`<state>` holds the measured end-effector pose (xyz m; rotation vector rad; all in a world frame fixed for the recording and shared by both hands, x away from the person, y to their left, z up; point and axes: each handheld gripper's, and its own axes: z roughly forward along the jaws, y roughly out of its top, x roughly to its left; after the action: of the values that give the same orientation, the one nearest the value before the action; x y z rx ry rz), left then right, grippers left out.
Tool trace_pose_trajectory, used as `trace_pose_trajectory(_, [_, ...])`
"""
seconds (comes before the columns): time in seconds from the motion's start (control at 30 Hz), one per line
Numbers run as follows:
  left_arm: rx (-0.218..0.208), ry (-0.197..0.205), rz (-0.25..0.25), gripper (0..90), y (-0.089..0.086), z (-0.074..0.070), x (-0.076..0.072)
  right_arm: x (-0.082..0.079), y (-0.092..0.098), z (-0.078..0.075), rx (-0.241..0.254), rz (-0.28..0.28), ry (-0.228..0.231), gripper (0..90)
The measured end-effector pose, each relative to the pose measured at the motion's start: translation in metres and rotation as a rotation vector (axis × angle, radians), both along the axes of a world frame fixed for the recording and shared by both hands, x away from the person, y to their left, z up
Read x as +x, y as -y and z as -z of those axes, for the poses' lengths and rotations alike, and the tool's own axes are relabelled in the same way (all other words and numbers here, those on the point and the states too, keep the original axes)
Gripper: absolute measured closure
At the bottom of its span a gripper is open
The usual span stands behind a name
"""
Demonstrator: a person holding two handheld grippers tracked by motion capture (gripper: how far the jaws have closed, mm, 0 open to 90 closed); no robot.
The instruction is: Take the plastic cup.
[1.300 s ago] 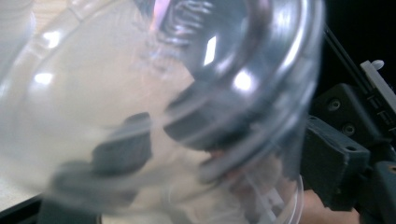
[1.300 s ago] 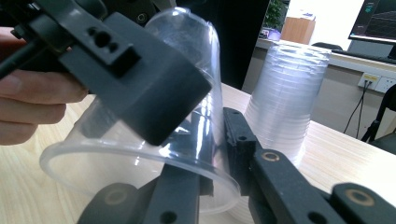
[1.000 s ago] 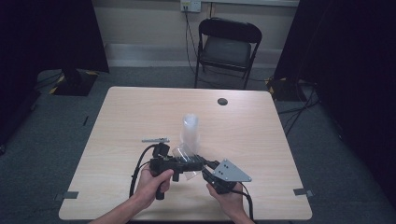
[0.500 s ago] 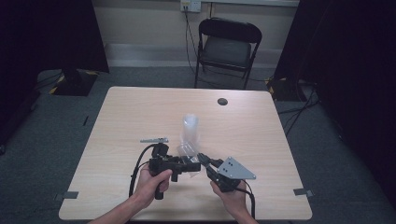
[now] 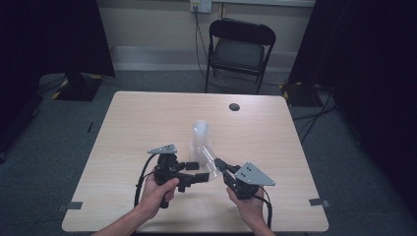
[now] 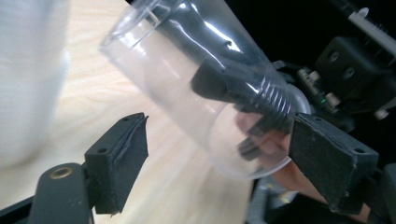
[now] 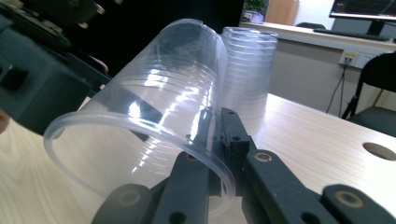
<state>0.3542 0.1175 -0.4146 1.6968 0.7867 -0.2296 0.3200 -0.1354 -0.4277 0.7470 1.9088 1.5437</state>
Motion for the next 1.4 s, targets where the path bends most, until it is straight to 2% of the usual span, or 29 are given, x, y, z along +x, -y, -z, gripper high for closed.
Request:
trace_pose_trajectory(0.2, [0.016, 0.049, -0.004, 20.0, -0.001, -0.004, -0.002, 0.004, 0.006, -0.003, 0.009, 0.016, -0.024, 89.8])
trace_pose_trajectory(0.3, [0.03, 0.079, -0.021, 20.0, -0.001, -0.006, -0.003, 0.004, 0.008, -0.005, 0.016, 0.021, -0.038, 89.8])
trace_pose_trajectory(0.37, [0.077, 0.121, -0.041, 20.2, -0.002, -0.005, -0.004, 0.004, 0.009, -0.006, 0.008, 0.023, -0.047, 89.7])
trace_pose_trajectory(0.47, [0.113, 0.143, -0.07, 22.0, -0.006, -0.003, -0.003, 0.006, 0.012, -0.008, -0.014, 0.031, -0.104, 89.8])
trace_pose_trajectory(0.57, [0.162, 0.223, -0.118, 23.4, -0.012, -0.001, -0.005, 0.007, 0.015, -0.008, -0.015, 0.03, -0.143, 89.9])
trace_pose_trajectory(0.6, [0.178, 0.242, -0.14, 22.2, -0.013, 0.0, -0.005, 0.007, 0.016, -0.008, -0.009, 0.027, -0.155, 90.0])
trace_pose_trajectory(0.67, [0.18, 0.267, -0.15, 20.7, -0.014, 0.004, -0.006, 0.008, 0.017, -0.008, -0.005, 0.021, -0.172, 90.0])
trace_pose_trajectory(0.7, [0.197, 0.287, -0.161, 21.2, -0.015, 0.006, -0.007, 0.009, 0.017, -0.008, -0.003, 0.017, -0.178, 90.0])
trace_pose_trajectory(0.83, [0.237, 0.327, -0.145, 24.2, -0.013, 0.008, -0.009, 0.012, 0.018, -0.008, -0.006, 0.002, -0.226, 89.9])
trace_pose_trajectory(0.9, [0.244, 0.323, -0.126, 24.0, -0.013, 0.009, -0.011, 0.014, 0.019, -0.008, 0.002, -0.033, -0.272, 89.9])
trace_pose_trajectory(0.97, [0.287, 0.332, -0.105, 23.3, -0.013, 0.01, -0.012, 0.015, 0.02, -0.008, -0.012, -0.033, -0.296, 90.0])
trace_pose_trajectory(1.03, [0.289, 0.32, -0.1, 23.5, -0.013, 0.012, -0.013, 0.016, 0.021, -0.008, -0.016, -0.046, -0.324, 90.0])
trace_pose_trajectory(1.1, [0.301, 0.317, -0.072, 23.3, -0.013, 0.013, -0.013, 0.017, 0.021, -0.008, -0.023, -0.057, -0.348, 90.0])
trace_pose_trajectory(1.23, [0.327, 0.367, -0.051, 23.2, -0.01, 0.013, -0.017, 0.019, 0.023, -0.008, -0.038, -0.062, -0.385, 89.7])
trace_pose_trajectory(1.4, [0.36, 0.393, -0.053, 25.1, -0.01, 0.016, -0.018, 0.021, 0.024, -0.009, -0.055, -0.079, -0.43, 89.6])
